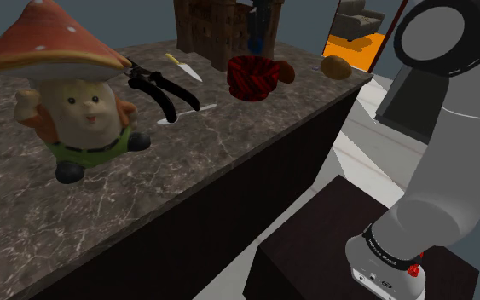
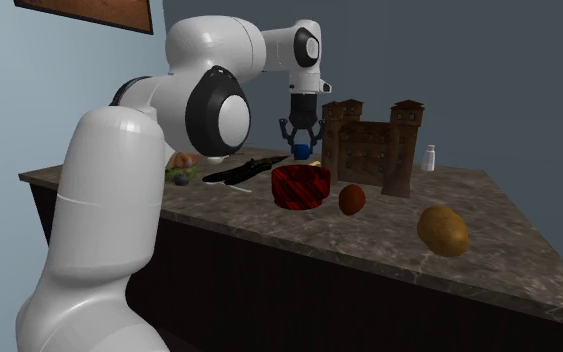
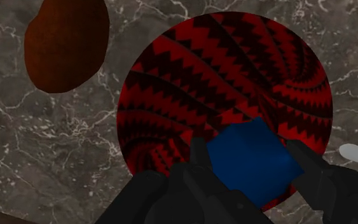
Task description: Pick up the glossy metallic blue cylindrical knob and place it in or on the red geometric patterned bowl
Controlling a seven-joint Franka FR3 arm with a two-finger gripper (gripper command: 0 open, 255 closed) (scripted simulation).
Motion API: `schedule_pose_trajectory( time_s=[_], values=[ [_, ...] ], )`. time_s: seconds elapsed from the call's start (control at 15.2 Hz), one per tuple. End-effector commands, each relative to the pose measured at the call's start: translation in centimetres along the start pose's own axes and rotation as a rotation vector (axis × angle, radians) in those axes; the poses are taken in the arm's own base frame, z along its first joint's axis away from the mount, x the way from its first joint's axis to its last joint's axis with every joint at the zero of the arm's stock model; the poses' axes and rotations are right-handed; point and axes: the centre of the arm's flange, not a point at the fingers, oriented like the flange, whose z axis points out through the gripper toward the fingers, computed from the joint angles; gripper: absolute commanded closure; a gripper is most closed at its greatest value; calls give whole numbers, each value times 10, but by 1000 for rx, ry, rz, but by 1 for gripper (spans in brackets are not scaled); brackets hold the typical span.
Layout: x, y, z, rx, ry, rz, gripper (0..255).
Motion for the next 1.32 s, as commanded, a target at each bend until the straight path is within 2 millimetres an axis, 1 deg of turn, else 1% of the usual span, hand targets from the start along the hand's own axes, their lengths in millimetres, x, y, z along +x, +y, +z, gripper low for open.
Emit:
schedule_pose_trajectory(
  time_s=[0.0,0.26,0.79,0.86,1.19,1.25],
  values=[
    [-1,0,11,0,1,0,255],
    [1,0,33,0,1,0,255],
    [1,0,33,0,1,0,255],
    [1,0,33,0,1,0,0],
    [1,0,33,0,1,0,0],
    [1,0,19,0,1,0,0]
  ],
)
